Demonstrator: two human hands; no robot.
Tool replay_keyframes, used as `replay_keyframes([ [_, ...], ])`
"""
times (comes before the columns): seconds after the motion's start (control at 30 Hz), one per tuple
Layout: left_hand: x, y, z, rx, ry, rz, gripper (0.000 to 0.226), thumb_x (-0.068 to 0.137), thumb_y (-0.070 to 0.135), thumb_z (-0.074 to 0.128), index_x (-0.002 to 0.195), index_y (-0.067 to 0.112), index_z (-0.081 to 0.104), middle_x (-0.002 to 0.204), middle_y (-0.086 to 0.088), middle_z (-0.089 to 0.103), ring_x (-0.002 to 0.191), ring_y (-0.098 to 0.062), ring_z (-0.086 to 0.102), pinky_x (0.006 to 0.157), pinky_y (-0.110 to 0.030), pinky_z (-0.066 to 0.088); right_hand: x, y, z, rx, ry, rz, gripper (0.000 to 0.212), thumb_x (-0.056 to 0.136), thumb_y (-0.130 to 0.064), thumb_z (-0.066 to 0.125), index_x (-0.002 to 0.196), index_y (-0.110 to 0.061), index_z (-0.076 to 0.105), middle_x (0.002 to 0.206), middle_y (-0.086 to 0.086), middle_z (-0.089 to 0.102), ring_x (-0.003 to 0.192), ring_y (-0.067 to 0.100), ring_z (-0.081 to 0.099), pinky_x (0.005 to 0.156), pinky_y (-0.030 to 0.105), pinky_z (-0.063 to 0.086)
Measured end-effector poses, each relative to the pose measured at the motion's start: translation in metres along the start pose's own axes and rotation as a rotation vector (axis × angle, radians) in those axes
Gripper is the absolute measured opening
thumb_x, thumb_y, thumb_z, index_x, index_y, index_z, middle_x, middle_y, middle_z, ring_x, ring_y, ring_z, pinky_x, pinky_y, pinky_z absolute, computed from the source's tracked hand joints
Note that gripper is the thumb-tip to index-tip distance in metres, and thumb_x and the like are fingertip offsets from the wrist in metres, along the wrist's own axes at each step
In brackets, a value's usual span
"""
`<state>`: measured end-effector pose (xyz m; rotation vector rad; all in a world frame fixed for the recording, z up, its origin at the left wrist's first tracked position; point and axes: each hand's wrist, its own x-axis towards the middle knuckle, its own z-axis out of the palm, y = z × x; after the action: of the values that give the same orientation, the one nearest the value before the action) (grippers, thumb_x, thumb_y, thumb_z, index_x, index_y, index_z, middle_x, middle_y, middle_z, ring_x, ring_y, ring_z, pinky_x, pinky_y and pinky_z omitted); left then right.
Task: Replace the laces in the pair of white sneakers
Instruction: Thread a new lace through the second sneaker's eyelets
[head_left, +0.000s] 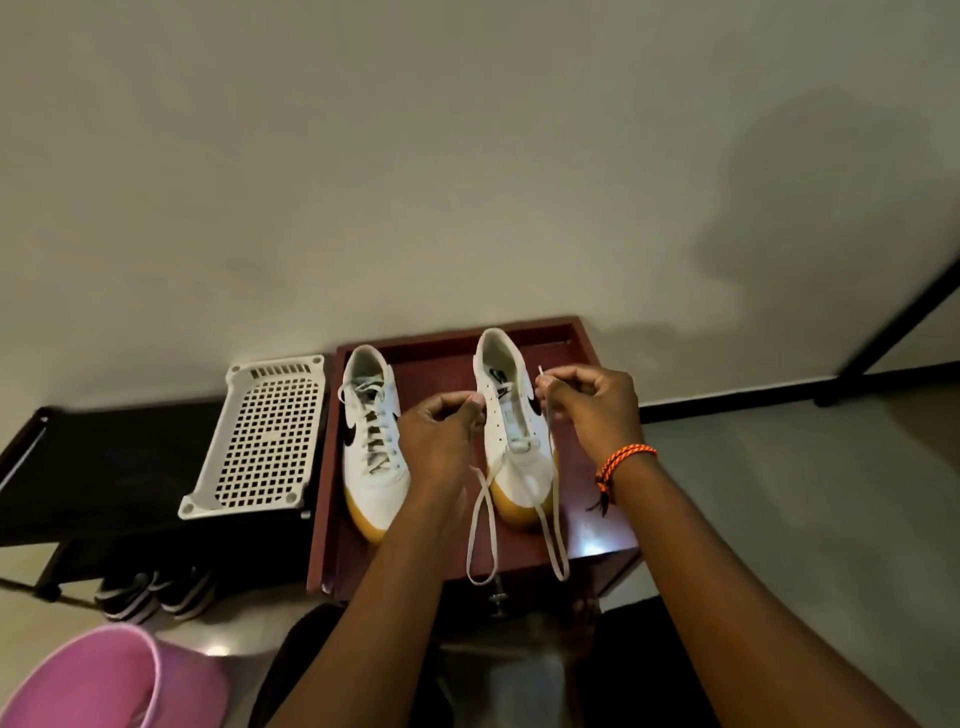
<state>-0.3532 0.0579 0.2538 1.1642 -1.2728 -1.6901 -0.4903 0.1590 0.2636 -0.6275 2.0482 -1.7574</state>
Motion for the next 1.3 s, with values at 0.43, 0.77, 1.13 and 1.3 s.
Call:
replay_keyframes([
  [0.43, 0.054, -0.091, 0.000, 0.457, -0.053, -0.018, 0.013, 0.092, 0.009, 0.078, 0.088, 0.021, 0.081, 0.080, -0.003, 0.079, 0.078, -0.026, 0.078, 0.078, -0.051, 0.066, 0.012, 0.081, 0.022, -0.425, -0.235, -0.059, 0.012, 0.088, -0.011, 0.077, 0.080, -0.019, 0.080, 0.089, -0.012, 0.078, 0.075, -0.002, 0.068, 0.071, 0.021, 0.054],
  [0.77, 0.066, -0.098, -0.003, 0.603, -0.111, 0.070, 0.013, 0.096, 0.024, 0.074, 0.090, 0.029, 0.083, 0.081, 0.011, 0.079, 0.079, -0.013, 0.076, 0.081, -0.048, 0.066, 0.022, 0.079, 0.040, -1.084, -0.184, -0.380, 0.017, 0.102, -0.029, 0.064, 0.103, -0.027, 0.081, 0.104, -0.004, 0.070, 0.104, 0.021, 0.055, 0.079, 0.038, 0.052],
  [1.13, 0.073, -0.097, -0.013, 0.667, -0.188, 0.136, 0.016, 0.095, 0.028, 0.072, 0.088, 0.037, 0.083, 0.074, 0.017, 0.077, 0.072, -0.013, 0.076, 0.076, -0.047, 0.066, 0.016, 0.071, 0.047, -1.276, -0.190, -0.318, 0.019, 0.089, -0.026, 0.077, 0.107, -0.021, 0.080, 0.156, 0.000, 0.041, 0.139, 0.028, 0.042, 0.098, 0.045, 0.047],
  [1.3, 0.072, -0.094, -0.012, 0.713, -0.173, 0.157, 0.018, 0.095, 0.024, 0.074, 0.086, 0.036, 0.084, 0.072, 0.019, 0.076, 0.072, -0.011, 0.074, 0.076, -0.045, 0.065, 0.013, 0.077, 0.053, -1.199, -0.198, -0.319, 0.013, 0.080, -0.015, 0.084, 0.076, -0.027, 0.080, 0.163, -0.002, 0.037, 0.146, 0.030, 0.034, 0.102, 0.046, 0.043],
])
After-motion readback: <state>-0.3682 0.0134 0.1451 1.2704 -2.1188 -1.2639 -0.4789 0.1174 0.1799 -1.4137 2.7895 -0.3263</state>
